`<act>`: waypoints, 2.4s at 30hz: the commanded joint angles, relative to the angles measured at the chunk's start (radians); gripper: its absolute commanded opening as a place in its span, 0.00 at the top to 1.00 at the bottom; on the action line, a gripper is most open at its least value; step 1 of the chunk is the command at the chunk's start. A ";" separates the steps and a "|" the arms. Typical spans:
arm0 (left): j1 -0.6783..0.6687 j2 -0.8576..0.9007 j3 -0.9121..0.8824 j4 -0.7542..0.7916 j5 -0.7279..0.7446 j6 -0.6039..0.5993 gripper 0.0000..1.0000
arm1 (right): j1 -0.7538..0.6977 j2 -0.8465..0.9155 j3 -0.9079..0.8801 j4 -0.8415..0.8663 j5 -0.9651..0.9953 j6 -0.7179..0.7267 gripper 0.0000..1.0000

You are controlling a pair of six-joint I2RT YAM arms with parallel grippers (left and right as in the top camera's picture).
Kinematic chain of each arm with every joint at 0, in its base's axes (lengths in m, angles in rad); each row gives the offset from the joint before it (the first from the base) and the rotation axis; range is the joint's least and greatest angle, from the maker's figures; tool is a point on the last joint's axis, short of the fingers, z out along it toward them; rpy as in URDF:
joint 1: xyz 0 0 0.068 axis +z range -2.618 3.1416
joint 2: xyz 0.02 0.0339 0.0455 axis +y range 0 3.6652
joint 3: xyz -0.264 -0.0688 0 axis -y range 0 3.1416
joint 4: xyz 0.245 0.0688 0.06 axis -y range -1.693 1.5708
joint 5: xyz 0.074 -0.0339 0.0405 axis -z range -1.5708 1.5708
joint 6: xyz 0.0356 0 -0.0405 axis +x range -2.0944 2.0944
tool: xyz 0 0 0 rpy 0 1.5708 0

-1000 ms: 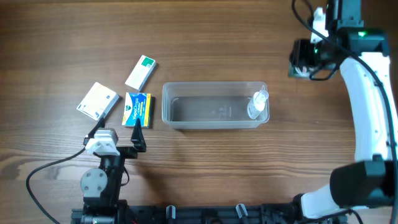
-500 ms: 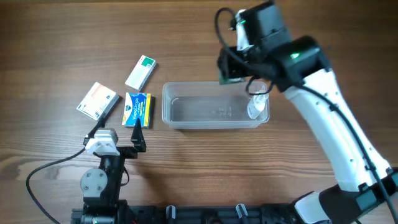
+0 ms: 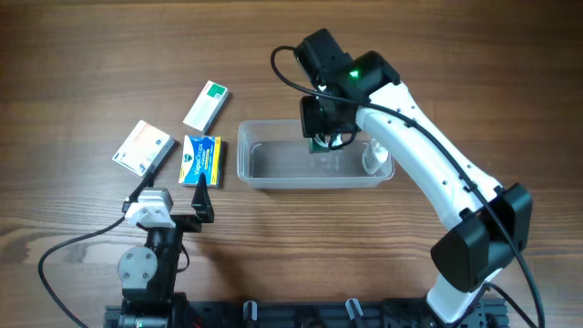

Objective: Pack container
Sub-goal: 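Lift the Zam-Buk tin and carry it into the container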

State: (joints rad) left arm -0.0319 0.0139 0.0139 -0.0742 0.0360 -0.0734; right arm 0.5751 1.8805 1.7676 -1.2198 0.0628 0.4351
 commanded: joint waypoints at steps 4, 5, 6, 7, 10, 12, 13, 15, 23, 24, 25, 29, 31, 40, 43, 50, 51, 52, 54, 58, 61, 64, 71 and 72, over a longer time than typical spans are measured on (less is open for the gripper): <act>-0.005 -0.007 -0.008 0.002 0.016 -0.010 0.00 | 0.000 0.011 -0.097 -0.005 0.073 0.045 0.44; -0.005 -0.007 -0.008 0.002 0.015 -0.010 0.00 | 0.000 0.011 -0.119 0.009 0.073 0.047 0.44; -0.005 -0.007 -0.008 0.002 0.015 -0.010 0.00 | 0.000 0.011 -0.157 0.039 0.074 0.046 0.44; -0.005 -0.007 -0.008 0.002 0.016 -0.010 0.00 | 0.000 0.011 -0.172 0.051 0.078 0.046 0.44; -0.005 -0.007 -0.008 0.002 0.016 -0.010 0.00 | 0.000 0.011 -0.212 0.089 0.108 0.045 0.43; -0.005 -0.007 -0.008 0.002 0.015 -0.010 0.00 | 0.000 0.011 -0.229 0.097 0.154 0.044 0.44; -0.005 -0.007 -0.008 0.002 0.016 -0.010 0.00 | 0.000 0.011 -0.234 0.100 0.167 0.038 0.44; -0.005 -0.007 -0.008 0.002 0.015 -0.010 0.00 | 0.000 0.011 -0.242 0.102 0.185 0.035 0.44; -0.005 -0.007 -0.008 0.002 0.015 -0.010 0.00 | -0.015 0.011 -0.305 0.162 0.185 0.035 0.43; -0.005 -0.007 -0.008 0.002 0.016 -0.010 0.00 | -0.024 0.011 -0.311 0.165 0.185 0.035 0.44; -0.005 -0.007 -0.008 0.002 0.016 -0.010 0.00 | -0.035 0.011 -0.317 0.166 0.185 0.033 0.44; -0.005 -0.007 -0.008 0.002 0.015 -0.010 0.00 | -0.053 0.011 -0.319 0.176 0.180 -0.018 0.44; -0.005 -0.007 -0.008 0.002 0.016 -0.010 0.00 | -0.053 0.011 -0.319 0.185 0.180 -0.030 0.44; -0.005 -0.007 -0.008 0.002 0.016 -0.010 0.00 | -0.053 0.011 -0.323 0.210 0.181 -0.041 0.44; -0.005 -0.007 -0.008 0.002 0.016 -0.010 0.00 | -0.053 0.011 -0.323 0.210 0.181 -0.042 0.44; -0.005 -0.007 -0.008 0.002 0.016 -0.010 0.00 | -0.059 0.012 -0.374 0.261 0.185 -0.043 0.43; -0.005 -0.007 -0.008 0.002 0.016 -0.010 0.00 | -0.063 0.012 -0.374 0.264 0.185 -0.055 0.43; -0.005 -0.007 -0.008 0.002 0.016 -0.010 0.00 | -0.068 0.012 -0.374 0.267 0.185 -0.069 0.43; -0.005 -0.007 -0.008 0.002 0.016 -0.010 0.00 | -0.081 0.012 -0.374 0.267 0.185 -0.069 0.43; -0.005 -0.007 -0.008 0.002 0.016 -0.010 0.00 | -0.099 0.012 -0.374 0.270 0.184 -0.069 0.36; -0.005 -0.007 -0.008 0.002 0.016 -0.010 0.00 | -0.099 0.012 -0.374 0.270 0.180 -0.069 0.30; -0.005 -0.007 -0.008 0.002 0.015 -0.010 0.00 | -0.099 0.012 -0.374 0.269 0.180 -0.069 0.23; -0.005 -0.007 -0.008 0.002 0.016 -0.010 0.00 | -0.099 0.012 -0.374 0.279 0.101 -0.085 0.24; -0.005 -0.007 -0.008 0.002 0.016 -0.010 0.00 | -0.099 0.012 -0.374 0.287 0.068 -0.095 0.27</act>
State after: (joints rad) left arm -0.0319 0.0139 0.0139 -0.0742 0.0357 -0.0734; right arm 0.4805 1.8816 1.4010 -0.9482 0.2077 0.3649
